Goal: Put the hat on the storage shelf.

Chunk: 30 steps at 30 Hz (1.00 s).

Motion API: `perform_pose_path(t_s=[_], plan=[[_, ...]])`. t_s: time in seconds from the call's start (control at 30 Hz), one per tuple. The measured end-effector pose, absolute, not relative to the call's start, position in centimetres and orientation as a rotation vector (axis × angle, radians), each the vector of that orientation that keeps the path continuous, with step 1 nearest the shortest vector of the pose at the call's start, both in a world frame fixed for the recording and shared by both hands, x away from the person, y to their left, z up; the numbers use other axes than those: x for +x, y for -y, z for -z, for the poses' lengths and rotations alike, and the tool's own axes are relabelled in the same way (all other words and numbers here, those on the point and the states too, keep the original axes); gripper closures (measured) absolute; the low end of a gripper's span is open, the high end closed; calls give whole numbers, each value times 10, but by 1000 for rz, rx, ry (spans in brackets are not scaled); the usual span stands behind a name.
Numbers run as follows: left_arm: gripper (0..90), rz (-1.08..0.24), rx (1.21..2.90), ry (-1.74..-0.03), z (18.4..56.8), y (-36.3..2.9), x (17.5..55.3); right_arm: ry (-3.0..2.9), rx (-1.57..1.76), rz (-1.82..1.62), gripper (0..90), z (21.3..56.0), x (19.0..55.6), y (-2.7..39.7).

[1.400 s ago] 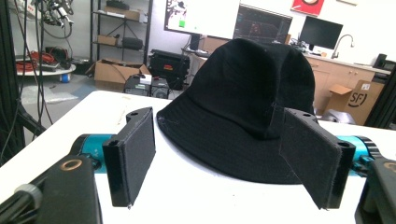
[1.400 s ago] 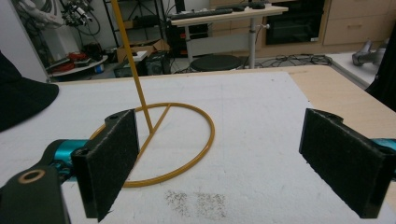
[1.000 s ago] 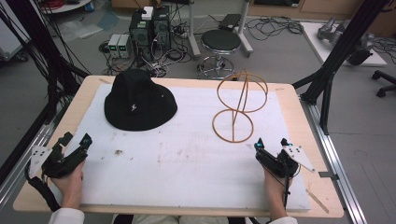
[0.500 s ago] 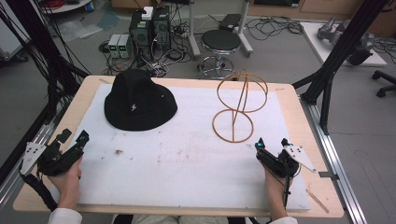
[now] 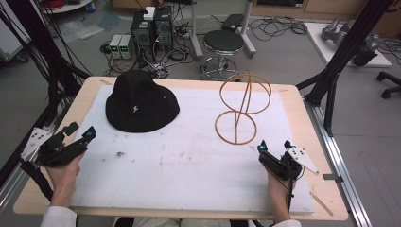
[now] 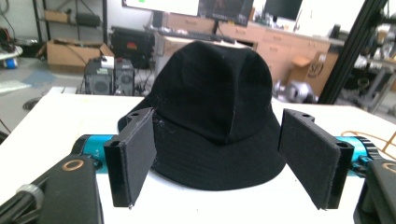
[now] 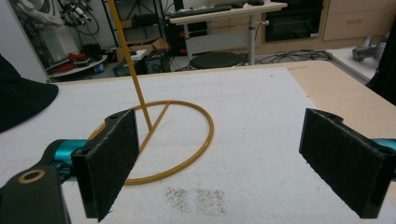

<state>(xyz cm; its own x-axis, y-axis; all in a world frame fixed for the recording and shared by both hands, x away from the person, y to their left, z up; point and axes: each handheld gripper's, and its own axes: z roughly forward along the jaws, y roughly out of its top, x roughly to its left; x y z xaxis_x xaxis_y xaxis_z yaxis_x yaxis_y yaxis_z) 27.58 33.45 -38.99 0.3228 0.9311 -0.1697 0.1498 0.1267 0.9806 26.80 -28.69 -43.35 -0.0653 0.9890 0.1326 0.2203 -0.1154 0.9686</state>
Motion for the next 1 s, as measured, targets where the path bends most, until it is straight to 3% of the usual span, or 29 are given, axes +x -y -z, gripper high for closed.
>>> perform_pose_path(t_s=[0.37,1.0], plan=[[248,-799,1423,-1198,369,-313,320,-1376,1424,-1250,112,433,268,286],[231,-750,1465,-1173,355,-279,369,-1376,1414,-1250,113,433,268,285]])
